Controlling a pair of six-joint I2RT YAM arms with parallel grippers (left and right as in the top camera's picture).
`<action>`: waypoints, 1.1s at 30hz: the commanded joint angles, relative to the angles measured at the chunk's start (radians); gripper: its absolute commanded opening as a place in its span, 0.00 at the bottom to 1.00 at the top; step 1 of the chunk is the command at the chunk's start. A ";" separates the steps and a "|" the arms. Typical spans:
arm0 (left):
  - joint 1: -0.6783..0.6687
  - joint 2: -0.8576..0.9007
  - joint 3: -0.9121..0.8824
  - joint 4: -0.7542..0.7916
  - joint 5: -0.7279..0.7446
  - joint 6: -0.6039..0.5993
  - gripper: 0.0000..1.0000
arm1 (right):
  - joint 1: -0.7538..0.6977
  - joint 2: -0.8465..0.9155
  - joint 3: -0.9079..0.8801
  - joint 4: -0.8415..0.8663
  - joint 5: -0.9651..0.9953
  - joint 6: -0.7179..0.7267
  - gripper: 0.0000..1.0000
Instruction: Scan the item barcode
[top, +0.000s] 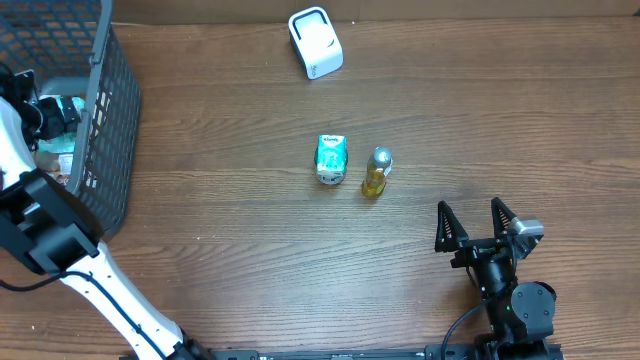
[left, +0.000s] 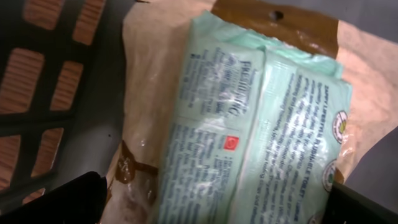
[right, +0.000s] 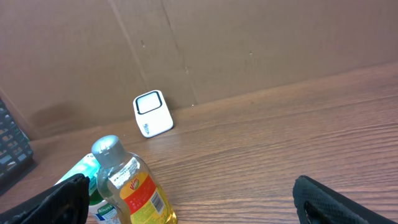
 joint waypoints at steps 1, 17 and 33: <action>-0.007 -0.002 -0.046 0.016 -0.040 0.062 1.00 | -0.003 -0.005 -0.010 0.006 0.006 0.004 1.00; -0.006 0.004 -0.245 0.129 -0.042 0.075 0.16 | -0.003 -0.005 -0.010 0.005 0.006 0.004 1.00; -0.025 -0.241 -0.031 0.090 -0.039 -0.031 0.04 | -0.003 -0.005 -0.010 0.006 0.006 0.004 1.00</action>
